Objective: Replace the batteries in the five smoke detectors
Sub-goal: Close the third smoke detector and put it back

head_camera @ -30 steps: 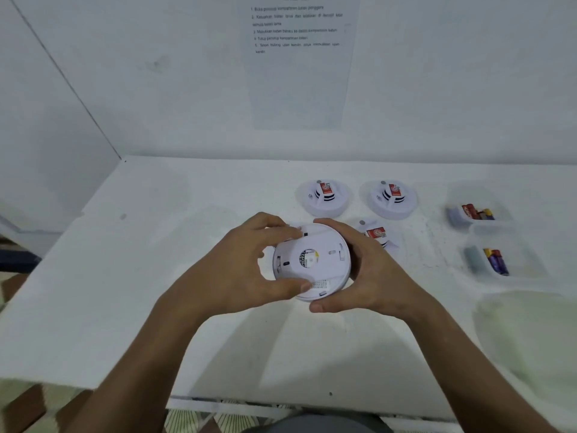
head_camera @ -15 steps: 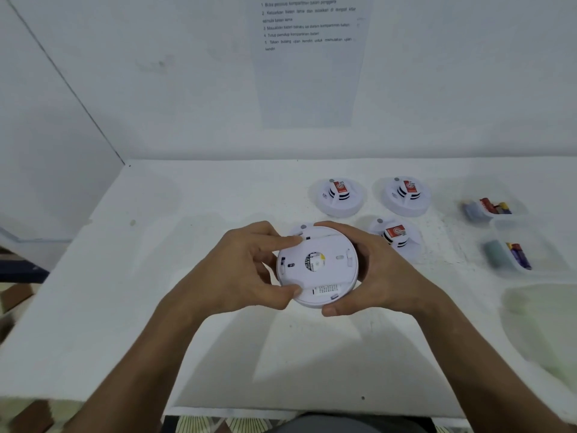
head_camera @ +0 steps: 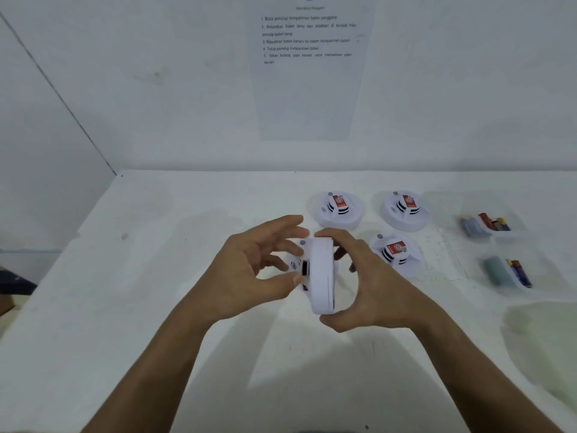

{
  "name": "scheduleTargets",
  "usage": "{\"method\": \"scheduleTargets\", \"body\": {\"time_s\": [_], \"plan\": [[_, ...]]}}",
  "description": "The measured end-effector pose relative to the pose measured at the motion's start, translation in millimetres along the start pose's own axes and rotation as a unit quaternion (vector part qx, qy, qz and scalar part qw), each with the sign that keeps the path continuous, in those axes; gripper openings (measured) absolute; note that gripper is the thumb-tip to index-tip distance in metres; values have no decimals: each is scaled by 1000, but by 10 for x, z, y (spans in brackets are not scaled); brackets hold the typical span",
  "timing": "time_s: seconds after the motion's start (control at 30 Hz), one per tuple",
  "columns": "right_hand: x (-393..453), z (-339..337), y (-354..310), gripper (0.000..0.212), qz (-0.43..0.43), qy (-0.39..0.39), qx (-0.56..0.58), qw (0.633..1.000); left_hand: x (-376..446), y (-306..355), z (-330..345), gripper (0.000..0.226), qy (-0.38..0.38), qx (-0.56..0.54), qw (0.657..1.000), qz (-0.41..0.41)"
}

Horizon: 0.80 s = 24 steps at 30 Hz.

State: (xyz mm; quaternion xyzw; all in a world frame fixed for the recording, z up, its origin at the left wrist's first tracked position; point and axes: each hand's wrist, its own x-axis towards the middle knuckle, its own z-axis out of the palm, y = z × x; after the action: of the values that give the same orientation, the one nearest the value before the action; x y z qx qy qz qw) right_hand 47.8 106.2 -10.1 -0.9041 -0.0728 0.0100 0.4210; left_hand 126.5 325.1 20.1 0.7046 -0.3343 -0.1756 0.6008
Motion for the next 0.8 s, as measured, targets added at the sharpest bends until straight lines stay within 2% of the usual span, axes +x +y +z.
{"method": "scheduleTargets", "body": {"time_s": [0.07,0.17,0.27,0.47,0.8], "plan": [[15,-15,10,101,-1,15,82,997,-1,-45,-26,69,17,78,997,-7],[25,-63,18,96,-22,22,185,982,-27,-79,-7,81,-33,170,984,-52],[25,-76,24,97,-22,20,217,976,-35,-82,72,87,-52,164,983,-71],[13,-59,92,101,1,15,196,980,-57,-65,60,85,-18,178,983,-51],[-84,-66,179,103,30,50,123,991,27,-47,157,79,-12,220,975,-28]]}}
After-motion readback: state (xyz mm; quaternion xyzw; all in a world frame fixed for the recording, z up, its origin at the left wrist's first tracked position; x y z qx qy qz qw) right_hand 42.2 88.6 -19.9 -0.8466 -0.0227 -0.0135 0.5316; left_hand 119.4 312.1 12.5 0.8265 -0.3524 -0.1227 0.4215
